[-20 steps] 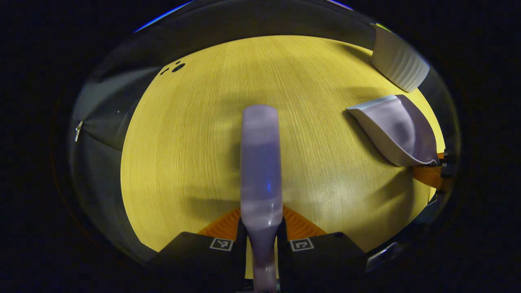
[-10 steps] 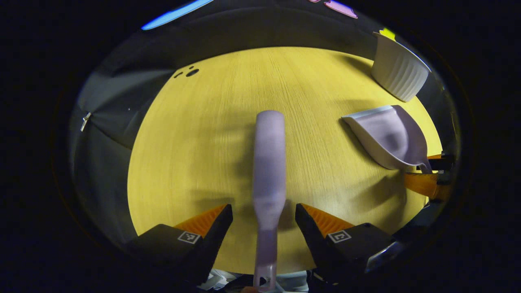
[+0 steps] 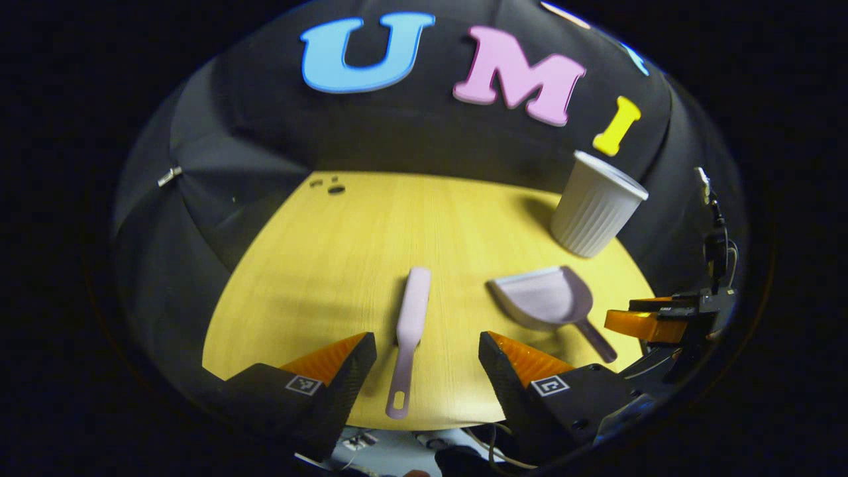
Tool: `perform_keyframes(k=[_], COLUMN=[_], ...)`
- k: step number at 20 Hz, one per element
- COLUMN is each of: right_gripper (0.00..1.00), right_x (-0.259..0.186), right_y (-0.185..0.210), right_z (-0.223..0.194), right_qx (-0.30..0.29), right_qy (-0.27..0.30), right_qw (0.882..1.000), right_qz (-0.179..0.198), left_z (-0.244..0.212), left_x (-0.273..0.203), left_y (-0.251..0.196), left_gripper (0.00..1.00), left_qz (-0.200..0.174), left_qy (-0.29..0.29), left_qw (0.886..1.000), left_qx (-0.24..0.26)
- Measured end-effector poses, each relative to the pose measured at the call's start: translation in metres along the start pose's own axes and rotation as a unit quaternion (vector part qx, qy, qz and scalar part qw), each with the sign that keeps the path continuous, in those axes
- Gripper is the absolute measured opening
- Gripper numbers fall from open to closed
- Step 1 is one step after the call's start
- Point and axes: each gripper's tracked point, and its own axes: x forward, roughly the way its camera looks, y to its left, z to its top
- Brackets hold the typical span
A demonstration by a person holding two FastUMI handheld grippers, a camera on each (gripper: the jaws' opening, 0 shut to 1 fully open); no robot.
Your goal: Pick up the small broom and dustpan from the desktop, sweep the trash into the dustpan with the broom, and then empty the trash into the garbage bin.
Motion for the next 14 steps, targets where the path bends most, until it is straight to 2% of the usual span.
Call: perform_keyframes(k=[4, 7, 9, 12, 14], right_gripper=[0.99, 0.99, 0.99, 0.99, 0.99], right_x=[-0.054, -0.089, -0.103, -0.115, -0.118], right_y=[0.028, 0.043, 0.047, 0.042, 0.048], right_z=[0.041, 0.059, 0.054, 0.037, 0.018], right_qx=[-0.024, -0.037, -0.048, -0.043, -0.035], right_qy=[-0.107, -0.176, -0.191, -0.196, -0.181], right_qw=[0.994, 0.983, 0.980, 0.980, 0.983], right_qz=[0.015, 0.024, 0.023, -0.002, 0.004], left_z=[0.039, 0.039, 0.037, 0.028, 0.022], left_x=[-0.067, -0.102, -0.120, -0.142, -0.149], left_y=[0.002, 0.005, 0.001, 0.001, 0.014], left_gripper=[0.96, 0.96, 0.96, 0.96, 0.96], left_qz=[0.033, 0.057, 0.059, 0.071, 0.106], left_qy=[-0.129, -0.195, -0.217, -0.217, -0.225], left_qw=[0.991, 0.979, 0.974, 0.973, 0.969], left_qx=[0.026, 0.023, 0.015, 0.007, -0.002])
